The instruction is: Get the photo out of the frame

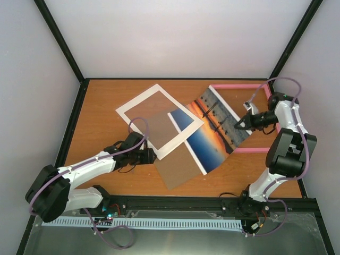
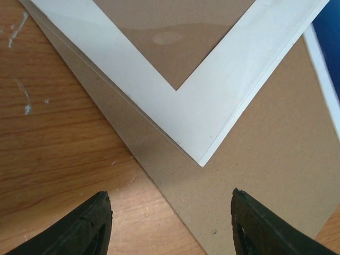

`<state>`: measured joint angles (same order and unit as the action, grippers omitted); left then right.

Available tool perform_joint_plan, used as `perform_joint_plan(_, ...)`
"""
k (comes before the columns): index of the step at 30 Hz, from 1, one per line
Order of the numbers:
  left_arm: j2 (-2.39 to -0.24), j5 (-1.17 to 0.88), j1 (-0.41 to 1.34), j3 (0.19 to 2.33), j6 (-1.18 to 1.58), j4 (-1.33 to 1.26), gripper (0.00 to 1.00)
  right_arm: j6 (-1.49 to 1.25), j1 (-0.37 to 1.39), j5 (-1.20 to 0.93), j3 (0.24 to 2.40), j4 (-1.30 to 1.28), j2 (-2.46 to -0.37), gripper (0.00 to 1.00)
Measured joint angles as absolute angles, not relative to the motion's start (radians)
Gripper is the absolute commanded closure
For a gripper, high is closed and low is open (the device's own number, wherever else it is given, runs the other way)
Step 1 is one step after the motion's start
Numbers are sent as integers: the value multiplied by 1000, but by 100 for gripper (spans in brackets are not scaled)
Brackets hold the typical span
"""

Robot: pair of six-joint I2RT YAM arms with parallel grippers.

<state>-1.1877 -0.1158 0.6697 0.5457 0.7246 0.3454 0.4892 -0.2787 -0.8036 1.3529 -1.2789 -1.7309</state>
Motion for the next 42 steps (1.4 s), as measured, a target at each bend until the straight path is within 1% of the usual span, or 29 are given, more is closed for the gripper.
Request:
perform_joint_plan(8,-1204,-96,670,563,724,345,38,512,-388,-799,1622,-1390,-1721,97)
perform_joint_plan(14,-1204,-75,670,568,724,345,38,493,-398,-849,1816,-1428,-1710,97)
perform_joint_plan(18,-1201,-55,670,573,724,347,37,472,-384,-912,1883,-1435,-1710,97)
perform_joint_plan(21,-1191,-31,670,585,727,356,37,437,-339,-965,1899,-1426,-1710,97)
perform_joint_plan(26,-1151,21,669,615,744,379,36,352,-179,-1036,1931,-1351,-1710,97)
perform_joint_plan(31,-1049,96,667,630,766,432,34,248,-3,-1092,1983,-1228,-1710,97)
perform_joint_plan(33,-1000,134,663,638,776,460,33,199,42,-1122,2012,-1174,-1710,97)
perform_joint_plan(39,-868,234,651,674,788,550,32,54,73,-1224,2053,-993,-1708,97)
perform_joint_plan(42,-843,258,646,688,787,571,32,21,73,-1240,1963,-913,-1678,97)
